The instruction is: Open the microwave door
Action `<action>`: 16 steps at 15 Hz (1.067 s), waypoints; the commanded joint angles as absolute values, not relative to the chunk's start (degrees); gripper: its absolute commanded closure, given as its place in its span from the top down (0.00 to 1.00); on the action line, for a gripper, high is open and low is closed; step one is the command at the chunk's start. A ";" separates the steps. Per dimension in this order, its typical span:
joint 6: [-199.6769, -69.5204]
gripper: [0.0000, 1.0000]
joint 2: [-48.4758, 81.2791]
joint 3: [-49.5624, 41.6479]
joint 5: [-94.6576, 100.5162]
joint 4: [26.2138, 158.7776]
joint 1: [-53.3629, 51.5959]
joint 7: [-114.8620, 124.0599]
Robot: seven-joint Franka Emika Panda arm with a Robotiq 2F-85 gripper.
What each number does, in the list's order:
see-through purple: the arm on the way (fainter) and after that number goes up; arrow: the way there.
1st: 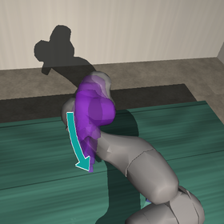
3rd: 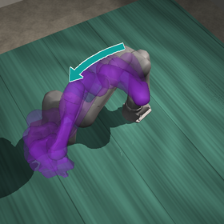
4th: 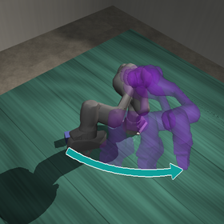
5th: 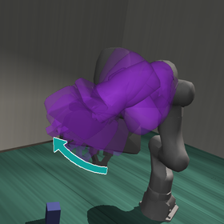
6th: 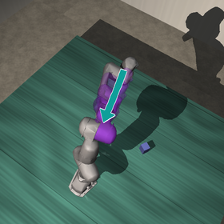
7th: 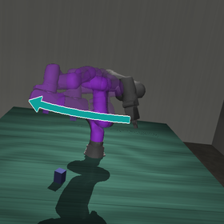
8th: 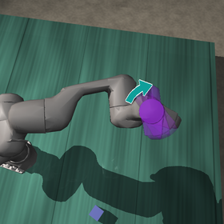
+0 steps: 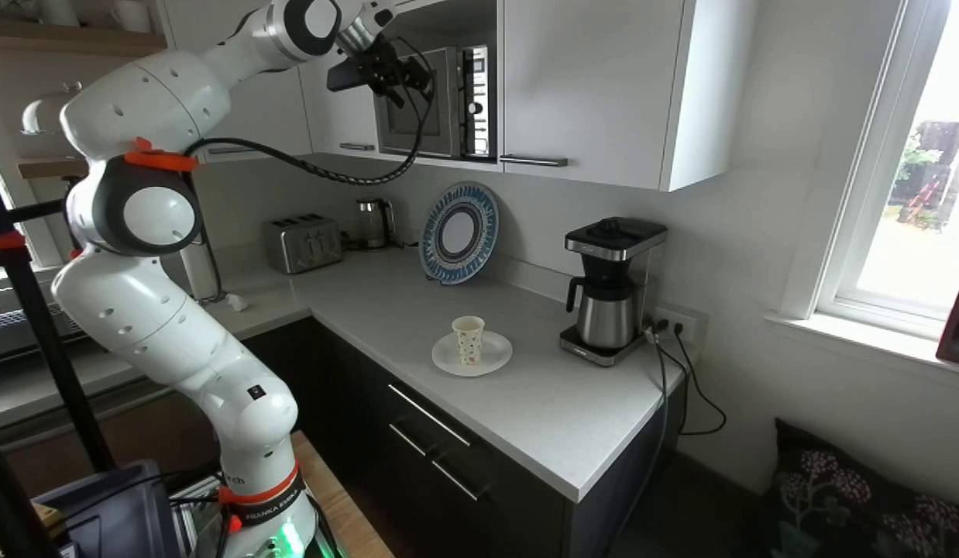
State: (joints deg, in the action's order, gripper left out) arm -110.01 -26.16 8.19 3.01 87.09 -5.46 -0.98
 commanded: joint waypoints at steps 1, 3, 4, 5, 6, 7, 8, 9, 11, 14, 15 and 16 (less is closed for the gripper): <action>-105.12 1.00 -26.52 9.89 5.33 83.70 -4.45 0.93; -102.86 1.00 -26.78 10.68 6.77 82.24 -4.15 1.26; -102.11 1.00 -26.98 10.94 7.32 81.71 -4.07 1.52; -101.50 1.00 -27.21 11.38 8.08 81.09 -3.88 1.96; -100.97 1.00 -27.39 11.60 8.65 80.63 -3.80 2.26; -100.56 1.00 -27.60 11.92 9.28 80.15 -3.68 2.75; -99.88 1.00 -27.59 12.29 9.93 79.43 -3.50 3.14; -99.69 1.00 -27.74 12.41 10.21 79.17 -3.47 3.53; -99.00 1.00 -27.90 12.79 10.76 78.54 -3.36 4.14; -100.65 1.00 -27.56 12.20 10.17 78.65 -4.18 3.31; -100.59 1.00 -27.56 12.33 10.25 78.47 -4.12 3.44; -100.56 1.00 -27.56 12.39 10.27 78.39 -4.10 3.48</action>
